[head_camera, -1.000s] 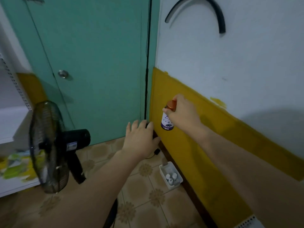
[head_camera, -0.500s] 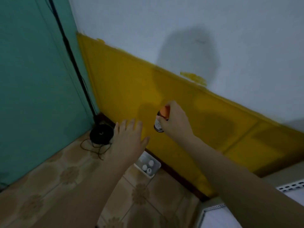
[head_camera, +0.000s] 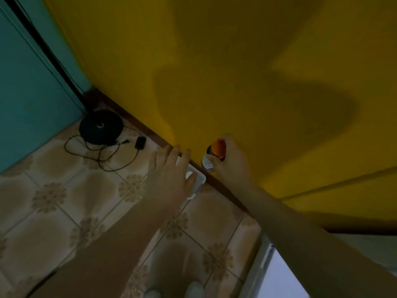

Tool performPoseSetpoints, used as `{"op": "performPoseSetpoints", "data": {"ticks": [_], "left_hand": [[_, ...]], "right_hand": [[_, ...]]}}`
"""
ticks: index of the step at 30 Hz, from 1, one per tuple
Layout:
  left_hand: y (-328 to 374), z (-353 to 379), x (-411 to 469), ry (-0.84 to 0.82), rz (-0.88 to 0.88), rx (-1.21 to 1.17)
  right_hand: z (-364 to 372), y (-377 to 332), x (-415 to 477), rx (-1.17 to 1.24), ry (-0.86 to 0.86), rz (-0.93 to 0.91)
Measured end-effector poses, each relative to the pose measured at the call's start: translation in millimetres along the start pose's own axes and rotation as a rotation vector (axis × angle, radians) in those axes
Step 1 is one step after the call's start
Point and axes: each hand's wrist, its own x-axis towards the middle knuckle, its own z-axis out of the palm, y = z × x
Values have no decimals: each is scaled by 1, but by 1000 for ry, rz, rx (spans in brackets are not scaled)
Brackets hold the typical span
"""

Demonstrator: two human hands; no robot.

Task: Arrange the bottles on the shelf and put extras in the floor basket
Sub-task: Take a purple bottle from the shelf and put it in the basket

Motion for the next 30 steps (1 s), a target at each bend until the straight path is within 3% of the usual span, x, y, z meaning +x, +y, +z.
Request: {"op": "performPoseSetpoints", "data": {"ticks": [3,15,23,30], "left_hand": [[-24,83,15,53,6,26],[-122,402,70,-37,15,50],[-155,475,88,-32,-7,45],[-155,468,88,-103,-11,75]], "right_hand": [[68,62,23,13,-17,19],[322,282,114,-82,-68,93],[387,332,134,-209,-187,99],[382,311,139,-454,-181,16]]}}
